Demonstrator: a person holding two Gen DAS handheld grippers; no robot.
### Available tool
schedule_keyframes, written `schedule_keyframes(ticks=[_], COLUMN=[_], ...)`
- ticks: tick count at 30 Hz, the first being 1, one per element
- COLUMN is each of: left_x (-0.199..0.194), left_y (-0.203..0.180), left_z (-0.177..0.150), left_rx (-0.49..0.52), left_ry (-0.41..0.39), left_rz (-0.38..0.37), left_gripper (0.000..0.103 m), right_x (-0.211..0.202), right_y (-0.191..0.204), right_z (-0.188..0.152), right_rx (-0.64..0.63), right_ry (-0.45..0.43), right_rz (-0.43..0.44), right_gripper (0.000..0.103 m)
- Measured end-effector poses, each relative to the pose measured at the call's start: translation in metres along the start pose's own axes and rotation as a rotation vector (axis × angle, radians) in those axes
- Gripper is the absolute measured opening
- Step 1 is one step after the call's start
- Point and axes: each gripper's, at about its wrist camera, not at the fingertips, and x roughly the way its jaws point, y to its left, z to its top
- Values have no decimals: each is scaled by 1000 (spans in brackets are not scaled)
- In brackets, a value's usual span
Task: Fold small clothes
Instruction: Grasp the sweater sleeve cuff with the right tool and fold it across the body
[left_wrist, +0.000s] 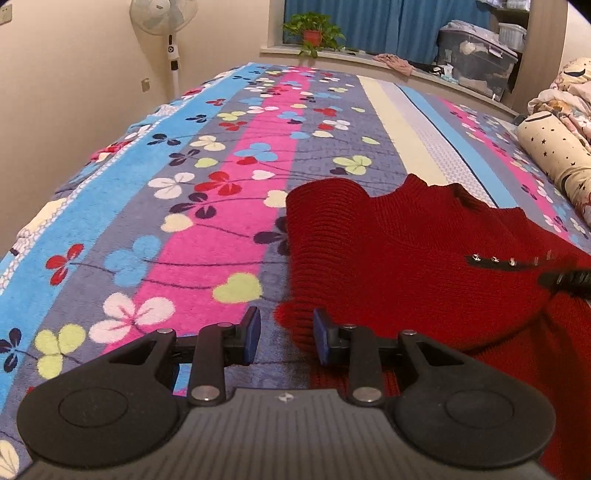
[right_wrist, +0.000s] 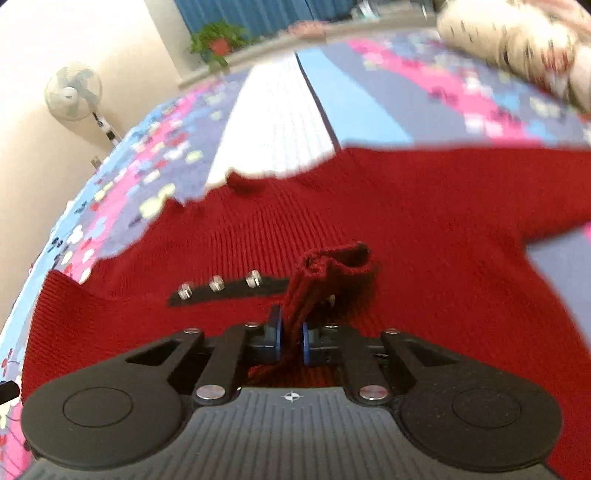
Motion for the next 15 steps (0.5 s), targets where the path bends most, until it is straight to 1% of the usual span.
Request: schedule_keyframes(ticks=[2, 3, 4, 5, 6, 7, 8, 9, 10, 11, 12, 13, 15], left_x=[-1, -1, -2, -2, -2, -2, -1, 0, 1, 1, 2, 3, 5], left_y=[2, 3, 4, 5, 4, 4, 2, 1, -1, -3, -5, -7, -12], left_z=[1, 1, 2, 2, 2, 2, 2, 2, 2, 2, 2, 2, 3], left_rx=[-7, -12, -18, -24, -27, -26, -24, -22, -21, -22, -23, -26, -34], left_ry=[-3, -4, -4, -5, -4, -4, -3, -1, 0, -1, -2, -4, -11], left_rz=[-4, -6, -8, -12, -16, -21, -27, -34, -42, -56, -71, -88, -124], left_gripper=[35, 35, 35, 35, 35, 35, 35, 35, 35, 35, 35, 35, 35], right_x=[-16, -26, -30, -30, -25, -13, -1, 13, 17, 15, 9, 4, -3], right_y=[3, 3, -2, -12, -23, -39, -53, -72, -87, -96, -104, -109, -116], right_z=[15, 23, 30, 38, 44, 49, 52, 53, 52, 51, 49, 46, 41], right_rx=[-69, -110, -127, -120, -100, -66, -33, 15, 54, 74, 79, 73, 64], right_ry=[-122, -197, -251, -277, -258, -198, -126, -28, 10, 2, -28, -55, -73], right_rz=[13, -1, -26, -75, -123, -165, -185, -209, -245, -276, -295, -284, -213], right_gripper=[9, 9, 9, 9, 10, 12, 17, 19, 19, 21, 24, 24, 24])
